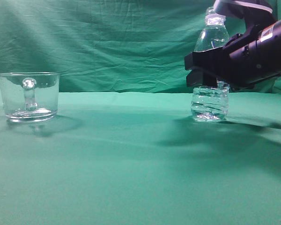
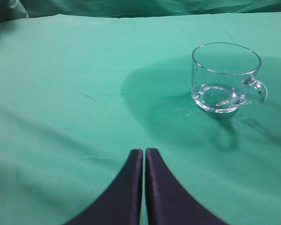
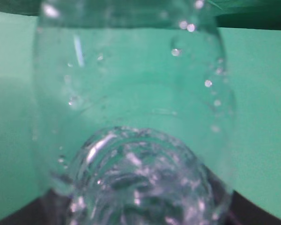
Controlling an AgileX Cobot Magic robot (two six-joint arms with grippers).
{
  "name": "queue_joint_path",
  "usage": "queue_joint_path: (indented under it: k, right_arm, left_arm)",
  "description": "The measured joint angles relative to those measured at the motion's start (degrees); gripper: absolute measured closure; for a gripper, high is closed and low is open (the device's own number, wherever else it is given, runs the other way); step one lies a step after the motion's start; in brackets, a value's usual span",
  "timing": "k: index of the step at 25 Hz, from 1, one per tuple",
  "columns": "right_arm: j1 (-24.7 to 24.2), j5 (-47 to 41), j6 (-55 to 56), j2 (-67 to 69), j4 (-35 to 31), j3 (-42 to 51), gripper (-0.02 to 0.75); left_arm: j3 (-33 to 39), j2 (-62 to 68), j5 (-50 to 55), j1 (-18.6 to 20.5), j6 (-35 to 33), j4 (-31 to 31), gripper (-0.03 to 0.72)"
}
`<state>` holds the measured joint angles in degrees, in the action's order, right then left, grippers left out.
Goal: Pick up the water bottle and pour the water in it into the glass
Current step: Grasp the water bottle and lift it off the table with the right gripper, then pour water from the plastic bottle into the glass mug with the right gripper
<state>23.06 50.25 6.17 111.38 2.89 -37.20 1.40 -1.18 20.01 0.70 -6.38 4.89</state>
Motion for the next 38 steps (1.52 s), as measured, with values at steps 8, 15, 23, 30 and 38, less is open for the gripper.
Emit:
queue_joint_path:
  k: [8, 15, 23, 30, 38]
  right_arm:
    - [0.0, 0.0, -2.3, 0.1, 1.2, 0.0, 0.436]
    - [0.0, -9.9, -0.5, -6.1, 9.1, -5.2, 0.436]
    - [6.3, -41.0, 0.6, -9.5, 19.5, -23.9, 0.436]
    - [12.9, -54.5, 0.5, -5.2, 27.7, -37.7, 0.436]
    - [18.8, -64.7, 0.3, 4.5, 37.8, -49.6, 0.436]
  left_arm:
    - [0.0, 0.0, 0.0, 0.0, 0.0, 0.0, 0.688]
    - [0.0, 0.0, 0.0, 0.0, 0.0, 0.0, 0.688]
    - [0.0, 0.0, 0.0, 0.0, 0.0, 0.0, 0.688]
    - [0.0, 0.0, 0.0, 0.0, 0.0, 0.0, 0.688]
    - [0.0, 0.0, 0.0, 0.0, 0.0, 0.0, 0.688]
